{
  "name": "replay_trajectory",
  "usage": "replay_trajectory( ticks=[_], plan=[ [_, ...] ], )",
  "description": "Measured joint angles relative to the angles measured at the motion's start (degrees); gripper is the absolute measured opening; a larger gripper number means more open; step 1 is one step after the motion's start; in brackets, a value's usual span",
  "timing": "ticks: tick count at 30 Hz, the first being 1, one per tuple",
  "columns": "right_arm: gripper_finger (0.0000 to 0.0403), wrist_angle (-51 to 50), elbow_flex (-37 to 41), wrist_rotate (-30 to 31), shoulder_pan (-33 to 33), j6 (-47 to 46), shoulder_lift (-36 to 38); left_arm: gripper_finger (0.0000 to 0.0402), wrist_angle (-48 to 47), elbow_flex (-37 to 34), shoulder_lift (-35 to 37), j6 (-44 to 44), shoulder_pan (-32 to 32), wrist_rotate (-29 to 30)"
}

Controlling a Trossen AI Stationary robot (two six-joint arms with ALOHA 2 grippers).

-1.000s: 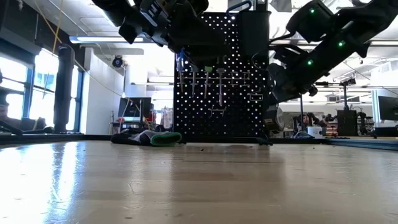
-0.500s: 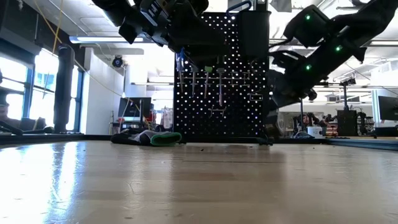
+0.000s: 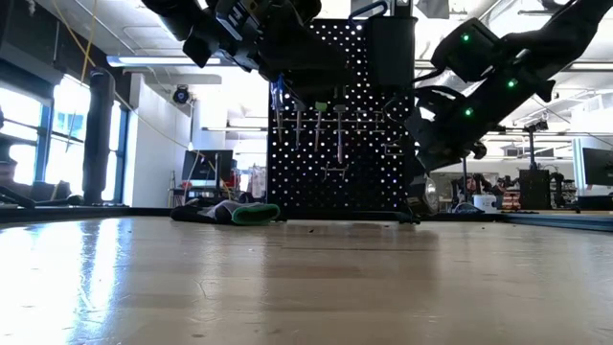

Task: Hang tools onto peg board
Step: Hang the gray measuring tape on the pegboard, then put the silver socket into the black bin on the pegboard

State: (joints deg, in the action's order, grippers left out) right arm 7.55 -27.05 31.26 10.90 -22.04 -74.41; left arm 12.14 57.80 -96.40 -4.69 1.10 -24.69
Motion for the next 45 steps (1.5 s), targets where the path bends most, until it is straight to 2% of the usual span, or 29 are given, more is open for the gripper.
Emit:
replay_trajectory(
  ticks=[10,16,19,27,31,38,45],
  plan=[
    [0.0000,0.1,0.0,-4.2,4.2,1.3,0.0,0.0136,0.1,0.0,0.0,0.0,0.0,0.0],
    [0.0006,0.6,0.0,-9.6,5.6,1.3,0.0,0.0136,0.1,0.0,0.0,0.0,0.0,0.0],
    [0.0031,0.6,0.0,-10.1,5.6,1.2,0.0,0.0136,0.1,0.0,0.0,0.0,0.0,0.0],
    [0.0137,0.0,0.0,-10.1,5.5,-0.4,0.0,0.0136,-0.6,0.0,0.0,0.6,0.0,0.0],
    [0.0173,0.0,0.0,-10.1,4.2,-0.4,0.2,0.0136,-1.5,0.0,0.0,1.0,0.0,0.0],
    [0.0184,-2.1,0.0,-8.5,0.3,-1.5,2.9,0.0136,-3.3,0.0,0.0,1.0,0.0,0.0],
    [0.0185,-9.1,0.0,-6.4,-5.3,-5.0,10.5,0.0136,-4.8,0.0,0.0,1.0,-0.1,0.0]
  ],
)
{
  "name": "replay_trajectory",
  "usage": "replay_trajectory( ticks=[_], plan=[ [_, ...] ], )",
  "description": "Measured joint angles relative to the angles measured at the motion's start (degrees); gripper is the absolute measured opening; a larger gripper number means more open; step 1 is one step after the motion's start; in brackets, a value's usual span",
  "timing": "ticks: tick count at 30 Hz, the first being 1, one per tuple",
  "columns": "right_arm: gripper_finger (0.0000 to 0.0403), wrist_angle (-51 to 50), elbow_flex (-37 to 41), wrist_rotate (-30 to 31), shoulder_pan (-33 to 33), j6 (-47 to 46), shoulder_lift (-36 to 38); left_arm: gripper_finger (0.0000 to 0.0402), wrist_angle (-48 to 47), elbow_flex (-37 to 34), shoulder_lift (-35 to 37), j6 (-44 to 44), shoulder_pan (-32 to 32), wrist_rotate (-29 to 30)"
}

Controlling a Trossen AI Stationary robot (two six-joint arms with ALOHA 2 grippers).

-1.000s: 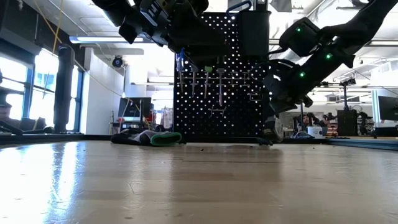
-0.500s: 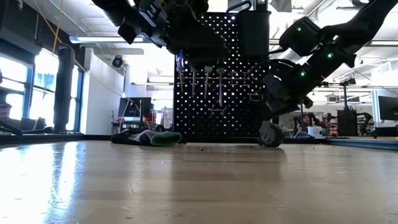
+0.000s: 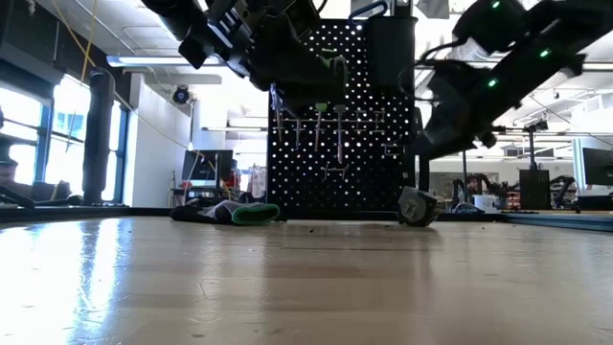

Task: Hang tools onto peg board
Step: Put the silver socket into the black bin on the pegboard

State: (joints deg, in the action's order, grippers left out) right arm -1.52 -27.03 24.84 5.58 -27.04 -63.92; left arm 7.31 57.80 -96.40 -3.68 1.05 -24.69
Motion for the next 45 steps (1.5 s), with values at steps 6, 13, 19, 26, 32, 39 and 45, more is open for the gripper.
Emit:
replay_trajectory(
  ticks=[6,13,19,26,32,39,45],
  plan=[
    [0.0185,-5.2,0.0,-1.1,-6.5,-2.9,4.8,0.0136,-1.1,0.0,0.0,-1.1,-0.4,0.9],
    [0.0185,-5.0,0.0,-4.3,-13.7,-4.7,5.9,0.0136,-2.7,0.0,0.0,-2.9,-1.9,4.2],
    [0.0185,-3.0,0.0,-4.4,-19.1,-4.5,5.9,0.0136,-3.8,-1.3,0.0,-3.0,-3.5,8.7],
    [0.0185,-3.1,0.0,-0.2,-23.0,-4.0,5.9,0.0136,-1.1,-5.8,0.0,0.3,-4.7,11.8],
    [0.0181,-17.2,-2.9,-1.3,-20.5,-5.0,5.8,0.0136,1.2,-7.6,0.0,1.5,-4.7,11.9],
    [0.0176,-39.2,-17.6,-5.4,-16.3,2.0,5.8,0.0136,6.8,-7.8,0.0,0.5,-4.4,12.9],
    [0.0176,-62.3,-28.8,-7.5,-12.5,3.1,4.7,0.0136,8.0,-7.8,0.0,-0.4,-4.4,13.4]
  ],
)
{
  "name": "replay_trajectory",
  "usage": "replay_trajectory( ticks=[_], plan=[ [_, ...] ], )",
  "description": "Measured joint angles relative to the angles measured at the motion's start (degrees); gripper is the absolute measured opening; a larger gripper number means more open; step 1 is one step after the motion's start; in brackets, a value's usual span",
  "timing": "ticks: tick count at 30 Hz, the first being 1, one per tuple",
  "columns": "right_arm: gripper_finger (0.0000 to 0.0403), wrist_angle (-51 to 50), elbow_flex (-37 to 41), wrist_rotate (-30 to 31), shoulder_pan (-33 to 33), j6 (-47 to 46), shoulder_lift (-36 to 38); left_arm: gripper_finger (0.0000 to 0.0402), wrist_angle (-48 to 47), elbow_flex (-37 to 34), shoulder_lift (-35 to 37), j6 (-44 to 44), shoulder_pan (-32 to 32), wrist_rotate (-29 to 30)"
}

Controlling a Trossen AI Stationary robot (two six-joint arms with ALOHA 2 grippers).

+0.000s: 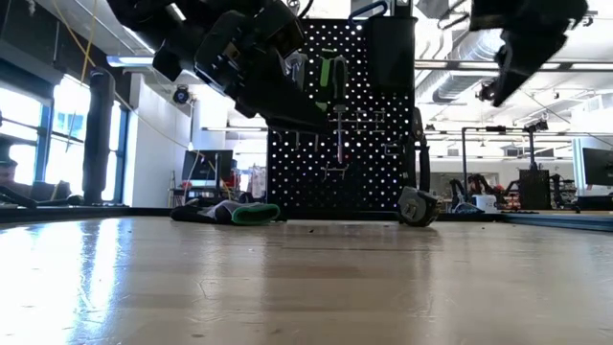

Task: Hang tools onto peg board
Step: Put the silver socket into the black bin on the pegboard

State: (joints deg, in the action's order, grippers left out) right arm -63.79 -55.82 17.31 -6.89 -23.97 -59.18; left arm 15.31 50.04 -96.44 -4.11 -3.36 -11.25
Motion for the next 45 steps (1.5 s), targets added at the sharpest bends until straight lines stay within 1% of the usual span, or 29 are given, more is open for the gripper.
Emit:
replay_trajectory(
  ticks=[3,6,10,12,22,29,33,40,42,45],
  plan=[
    [0.0176,-8.5,-2.8,-3.3,2.4,0.0,-2.6,0.0136,0.0,0.0,0.0,-0.5,0.0,0.1],
    [0.0176,-14.7,-3.5,-6.5,4.6,1.6,-6.4,0.0136,0.8,0.0,0.0,-1.1,0.0,0.5],
    [0.0176,-20.1,-3.4,-8.6,6.8,5.1,-12.5,0.0136,1.8,0.0,0.0,-1.1,0.0,0.6],
    [0.0176,-21.4,-3.4,-8.7,7.7,7.2,-15.3,0.0136,1.7,0.0,0.0,-1.1,0.0,0.6],
    [0.0176,-24.5,-3.4,-8.8,11.8,15.8,-28.2,0.0136,2.1,-2.1,0.0,-0.2,-0.2,0.6],
    [0.0176,-24.4,-3.4,-8.8,13.3,19.3,-34.0,0.0136,2.2,-2.4,0.0,-0.2,-0.6,0.5],
    [0.0176,-23.4,-2.3,-9.3,13.9,20.0,-35.2,0.0136,2.1,-2.4,0.0,-0.6,-1.0,0.5],
    [0.0176,-21.0,7.5,-11.0,15.4,21.6,-35.3,0.0136,2.1,-2.4,0.0,-1.1,-1.2,0.5],
    [0.0176,-21.1,7.2,-11.1,16.0,21.6,-35.3,0.0136,2.1,-2.4,0.0,-1.6,-1.2,0.5],
    [0.0176,-20.0,5.9,-8.4,16.9,21.4,-35.2,0.0136,2.6,-2.4,0.0,-2.0,-1.2,0.5]
  ],
)
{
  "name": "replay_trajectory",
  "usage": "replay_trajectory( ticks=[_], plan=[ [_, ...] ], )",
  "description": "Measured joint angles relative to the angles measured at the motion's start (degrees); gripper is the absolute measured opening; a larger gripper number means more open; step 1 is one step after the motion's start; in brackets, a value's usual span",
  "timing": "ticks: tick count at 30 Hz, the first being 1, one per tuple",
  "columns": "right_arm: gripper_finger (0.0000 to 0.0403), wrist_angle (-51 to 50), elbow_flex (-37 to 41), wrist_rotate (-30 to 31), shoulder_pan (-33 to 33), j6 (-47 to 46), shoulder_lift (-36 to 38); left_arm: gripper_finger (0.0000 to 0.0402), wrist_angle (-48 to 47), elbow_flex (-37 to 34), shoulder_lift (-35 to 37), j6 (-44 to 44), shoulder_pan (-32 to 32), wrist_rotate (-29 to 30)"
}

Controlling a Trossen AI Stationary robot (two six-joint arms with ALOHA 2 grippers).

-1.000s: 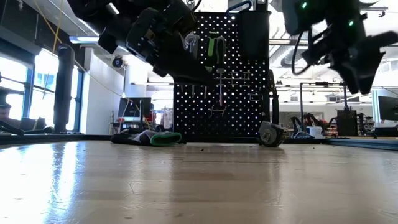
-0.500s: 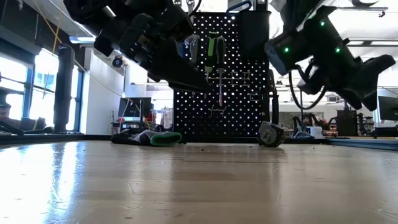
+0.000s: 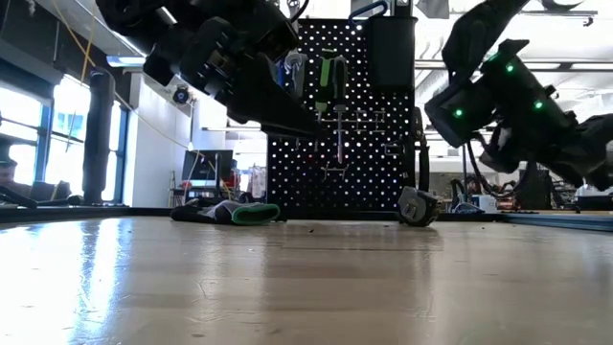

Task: Hang tools onto peg board
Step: Put the silver socket into the black bin on the pegboard

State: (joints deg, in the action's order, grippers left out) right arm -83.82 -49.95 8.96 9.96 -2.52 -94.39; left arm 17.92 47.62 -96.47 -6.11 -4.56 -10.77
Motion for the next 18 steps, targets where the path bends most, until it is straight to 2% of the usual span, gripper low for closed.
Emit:
replay_trajectory(
  ticks=[5,18],
  plan=[
    [0.0181,6.3,1.8,-2.0,2.3,1.5,0.0,0.0136,1.4,0.0,0.0,0.3,0.0,0.1],
    [0.0232,6.3,2.1,-3.3,5.4,2.1,-2.1,0.0136,1.3,0.0,0.0,0.9,0.0,0.1]
  ],
)
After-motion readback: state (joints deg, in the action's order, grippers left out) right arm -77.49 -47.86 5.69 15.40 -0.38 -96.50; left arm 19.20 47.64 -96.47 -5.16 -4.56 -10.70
